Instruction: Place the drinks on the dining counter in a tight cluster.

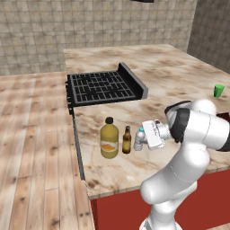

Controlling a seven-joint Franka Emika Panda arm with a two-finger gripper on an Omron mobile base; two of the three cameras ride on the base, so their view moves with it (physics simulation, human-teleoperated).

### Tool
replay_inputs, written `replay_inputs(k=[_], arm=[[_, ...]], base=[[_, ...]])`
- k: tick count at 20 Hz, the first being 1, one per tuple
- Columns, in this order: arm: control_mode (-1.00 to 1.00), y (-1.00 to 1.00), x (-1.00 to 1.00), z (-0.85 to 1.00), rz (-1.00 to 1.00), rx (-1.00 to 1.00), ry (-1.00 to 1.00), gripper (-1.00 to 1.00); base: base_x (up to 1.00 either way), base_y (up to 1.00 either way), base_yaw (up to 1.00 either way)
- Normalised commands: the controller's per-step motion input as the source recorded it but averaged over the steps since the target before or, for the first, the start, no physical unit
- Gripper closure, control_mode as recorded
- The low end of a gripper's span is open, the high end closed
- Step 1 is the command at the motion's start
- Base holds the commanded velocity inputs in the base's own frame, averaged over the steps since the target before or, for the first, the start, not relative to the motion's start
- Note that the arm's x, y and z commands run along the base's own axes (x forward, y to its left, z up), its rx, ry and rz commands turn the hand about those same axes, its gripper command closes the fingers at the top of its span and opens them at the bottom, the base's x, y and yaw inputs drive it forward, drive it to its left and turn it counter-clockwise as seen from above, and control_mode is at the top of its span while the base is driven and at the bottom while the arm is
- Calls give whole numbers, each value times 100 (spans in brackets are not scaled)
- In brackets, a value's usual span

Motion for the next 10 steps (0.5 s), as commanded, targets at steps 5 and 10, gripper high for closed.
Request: replay_inputs(k=[5,10], arm=[[-100,0,10,-13,0,0,0,100],[-100,0,9,-14,0,0,0,100]], base=[[0,0,0],[0,0,0]])
